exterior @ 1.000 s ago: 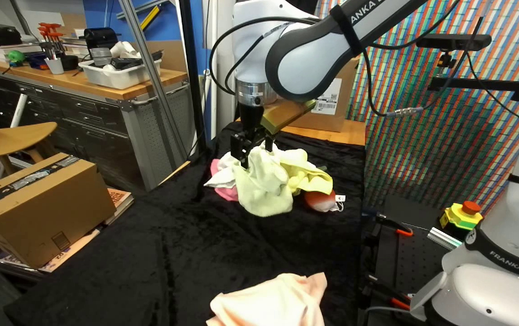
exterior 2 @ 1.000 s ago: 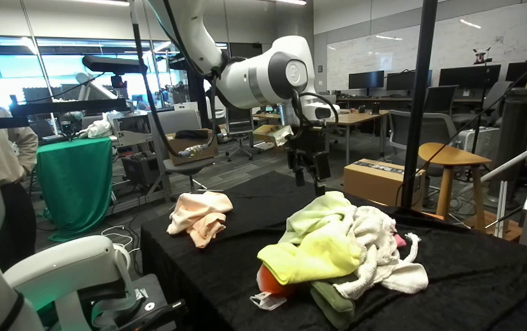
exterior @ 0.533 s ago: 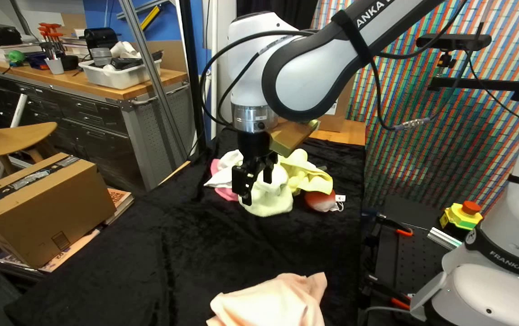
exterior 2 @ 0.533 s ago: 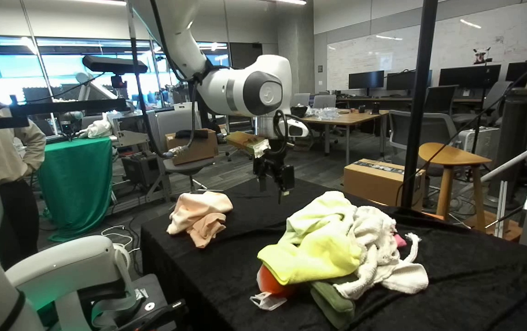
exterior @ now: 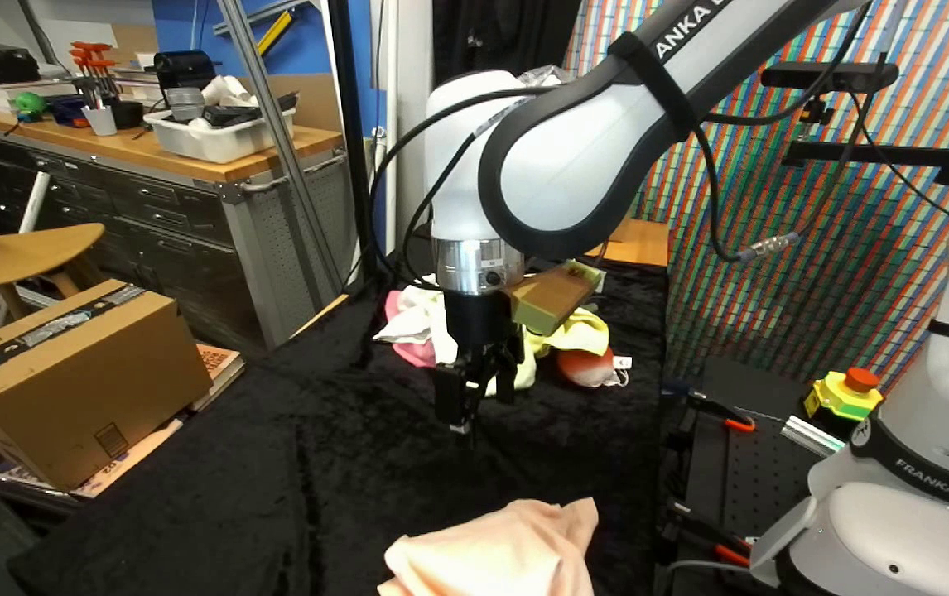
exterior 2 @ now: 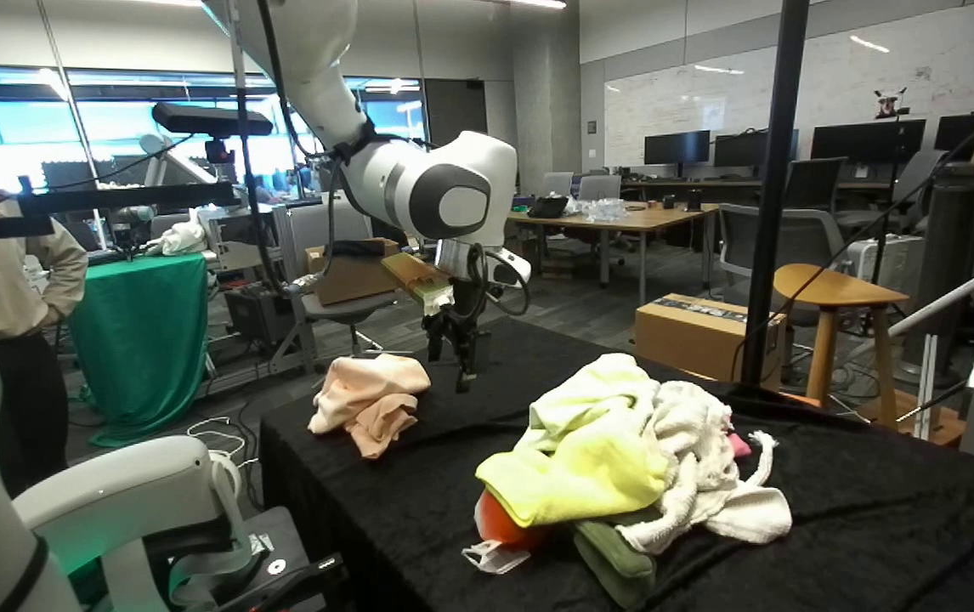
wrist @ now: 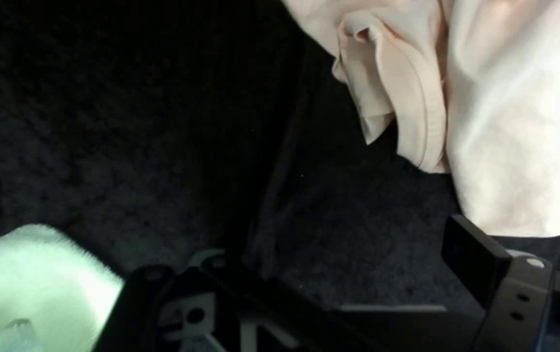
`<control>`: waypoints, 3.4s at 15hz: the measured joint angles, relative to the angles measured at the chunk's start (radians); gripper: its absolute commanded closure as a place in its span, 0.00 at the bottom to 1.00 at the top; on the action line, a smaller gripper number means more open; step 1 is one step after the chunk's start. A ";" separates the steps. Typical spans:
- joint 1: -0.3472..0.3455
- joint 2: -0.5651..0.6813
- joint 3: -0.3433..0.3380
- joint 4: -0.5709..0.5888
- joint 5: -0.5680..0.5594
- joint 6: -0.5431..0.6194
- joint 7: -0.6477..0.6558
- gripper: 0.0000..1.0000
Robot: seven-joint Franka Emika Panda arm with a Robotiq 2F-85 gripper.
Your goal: Gather all the items on the table in one place
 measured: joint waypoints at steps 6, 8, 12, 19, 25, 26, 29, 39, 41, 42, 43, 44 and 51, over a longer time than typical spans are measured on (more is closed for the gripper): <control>0.008 0.055 0.029 -0.011 0.138 -0.008 -0.086 0.00; 0.008 0.073 0.031 -0.011 0.177 -0.019 -0.115 0.00; 0.005 0.091 0.031 -0.006 0.203 -0.057 -0.134 0.00; 0.002 0.096 0.030 0.034 0.204 -0.128 -0.143 0.00; 0.022 0.100 0.050 0.057 0.204 -0.131 -0.155 0.00; 0.028 0.100 0.056 0.060 0.204 -0.130 -0.154 0.00; 0.047 0.102 0.073 0.070 0.206 -0.129 -0.148 0.00; 0.098 0.163 0.101 0.114 0.215 -0.126 -0.105 0.00; 0.101 0.178 0.102 0.119 0.215 -0.126 -0.101 0.00; 0.102 0.185 0.102 0.122 0.215 -0.126 -0.100 0.00; 0.102 0.191 0.102 0.123 0.215 -0.126 -0.099 0.00; 0.102 0.198 0.102 0.125 0.215 -0.126 -0.098 0.00; 0.101 0.219 0.094 0.132 0.213 -0.126 -0.097 0.58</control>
